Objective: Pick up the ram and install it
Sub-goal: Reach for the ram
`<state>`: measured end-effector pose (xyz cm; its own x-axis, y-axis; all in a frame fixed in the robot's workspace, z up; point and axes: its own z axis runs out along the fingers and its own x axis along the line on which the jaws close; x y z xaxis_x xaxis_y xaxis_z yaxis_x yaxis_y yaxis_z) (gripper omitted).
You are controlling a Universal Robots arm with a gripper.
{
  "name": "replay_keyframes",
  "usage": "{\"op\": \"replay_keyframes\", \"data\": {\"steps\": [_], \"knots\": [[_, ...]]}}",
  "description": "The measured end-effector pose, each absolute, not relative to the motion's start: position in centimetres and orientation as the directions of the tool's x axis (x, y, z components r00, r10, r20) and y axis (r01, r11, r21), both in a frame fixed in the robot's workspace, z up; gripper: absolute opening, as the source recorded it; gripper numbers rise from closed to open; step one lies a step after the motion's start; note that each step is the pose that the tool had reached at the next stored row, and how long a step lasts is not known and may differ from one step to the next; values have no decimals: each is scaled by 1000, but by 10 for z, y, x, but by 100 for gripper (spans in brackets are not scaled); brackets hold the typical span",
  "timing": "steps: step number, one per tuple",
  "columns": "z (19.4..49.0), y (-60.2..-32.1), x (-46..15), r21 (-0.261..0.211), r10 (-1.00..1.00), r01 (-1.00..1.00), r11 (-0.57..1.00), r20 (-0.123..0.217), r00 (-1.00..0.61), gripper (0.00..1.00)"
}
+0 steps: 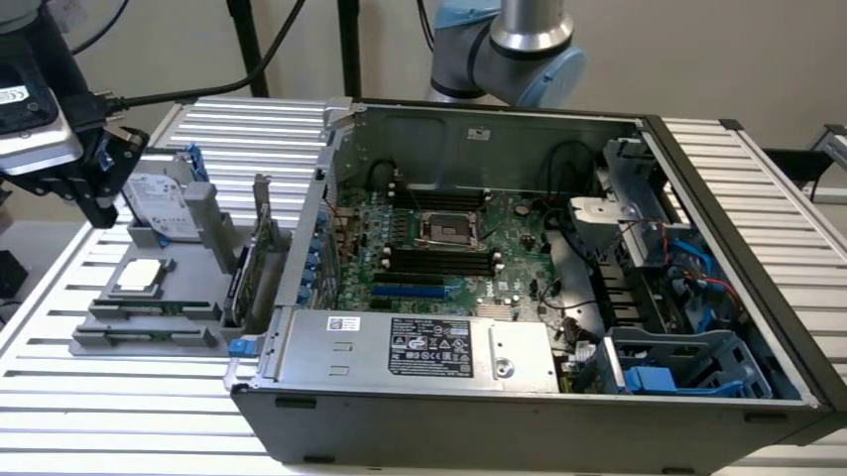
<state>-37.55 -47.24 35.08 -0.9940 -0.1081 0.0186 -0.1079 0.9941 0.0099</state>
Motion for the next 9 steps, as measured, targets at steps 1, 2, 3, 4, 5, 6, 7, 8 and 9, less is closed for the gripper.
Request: {"op": "replay_keyframes", "data": {"steps": [1, 2, 3, 4, 5, 6, 7, 8, 9], "knots": [[350, -473, -377, 10, -109, -108, 994, 16, -994, 11], [350, -473, -379, 10, -109, -109, 994, 15, -994, 11], [349, -474, -381, 10, -109, -109, 994, 15, -994, 11], [348, -475, -382, 10, -109, -109, 994, 15, -994, 11], [347, -476, -382, 10, -109, -109, 994, 15, -994, 11], [347, -477, -383, 10, -109, -109, 994, 15, -994, 11], [347, -477, -383, 9, -109, -109, 994, 15, -994, 11], [347, -477, -383, 9, -109, -109, 994, 15, -994, 11], [347, -477, -383, 10, -109, -109, 994, 15, -994, 11]]}}
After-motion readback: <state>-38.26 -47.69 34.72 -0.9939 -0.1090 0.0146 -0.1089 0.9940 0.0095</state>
